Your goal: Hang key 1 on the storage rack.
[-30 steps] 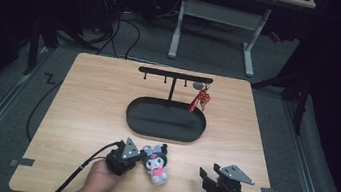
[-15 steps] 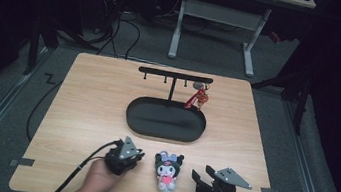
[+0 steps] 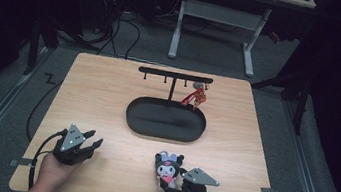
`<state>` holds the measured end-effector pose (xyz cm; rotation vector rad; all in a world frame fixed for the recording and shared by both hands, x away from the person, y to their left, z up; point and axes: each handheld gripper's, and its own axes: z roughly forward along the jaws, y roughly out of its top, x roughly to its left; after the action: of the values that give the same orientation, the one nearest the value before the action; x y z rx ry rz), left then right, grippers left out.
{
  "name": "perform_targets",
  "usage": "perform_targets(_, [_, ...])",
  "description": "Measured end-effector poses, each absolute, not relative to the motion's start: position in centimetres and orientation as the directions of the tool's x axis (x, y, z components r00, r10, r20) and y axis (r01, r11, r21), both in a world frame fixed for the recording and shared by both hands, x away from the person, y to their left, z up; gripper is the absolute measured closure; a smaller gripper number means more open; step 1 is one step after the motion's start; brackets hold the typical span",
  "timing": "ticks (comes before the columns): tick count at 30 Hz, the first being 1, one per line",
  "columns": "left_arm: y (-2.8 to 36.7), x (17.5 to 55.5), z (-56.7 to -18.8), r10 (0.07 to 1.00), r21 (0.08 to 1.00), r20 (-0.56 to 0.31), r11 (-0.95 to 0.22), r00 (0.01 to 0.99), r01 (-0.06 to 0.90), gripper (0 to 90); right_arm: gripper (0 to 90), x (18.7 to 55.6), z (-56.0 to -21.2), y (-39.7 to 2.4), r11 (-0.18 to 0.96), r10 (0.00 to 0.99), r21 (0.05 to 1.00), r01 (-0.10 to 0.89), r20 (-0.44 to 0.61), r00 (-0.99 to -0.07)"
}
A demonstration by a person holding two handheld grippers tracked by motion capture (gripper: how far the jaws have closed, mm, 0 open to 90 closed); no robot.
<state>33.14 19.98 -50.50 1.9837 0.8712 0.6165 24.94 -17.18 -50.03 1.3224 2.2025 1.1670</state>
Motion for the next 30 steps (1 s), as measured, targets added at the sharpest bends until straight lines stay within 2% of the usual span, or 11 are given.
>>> perform_targets(7, [20.2,34.0,-51.3,0.764,0.842,0.071,-0.391,0.642,0.372,56.6,17.7,25.0,-51.3,-15.8,0.321,0.842,0.731,0.602,0.070,-0.534])
perform_targets(11, [20.1,34.1,-51.3,0.761,0.840,0.074,-0.396,0.644,0.372,56.6,34.7,25.0,-51.4,-15.9,0.334,0.850,0.729,0.598,0.041,-0.525])
perform_targets(15, [20.0,34.0,-51.3,0.757,0.837,0.076,-0.402,0.649,0.371,56.5,40.5,25.3,-51.3,-16.8,0.316,0.864,0.728,0.608,0.044,-0.501])
perform_targets(30, [20.1,34.0,-51.4,0.753,0.837,0.070,-0.401,0.655,0.372,56.0,40.4,26.6,-51.2,-23.4,0.186,0.929,0.727,0.661,0.090,-0.360])
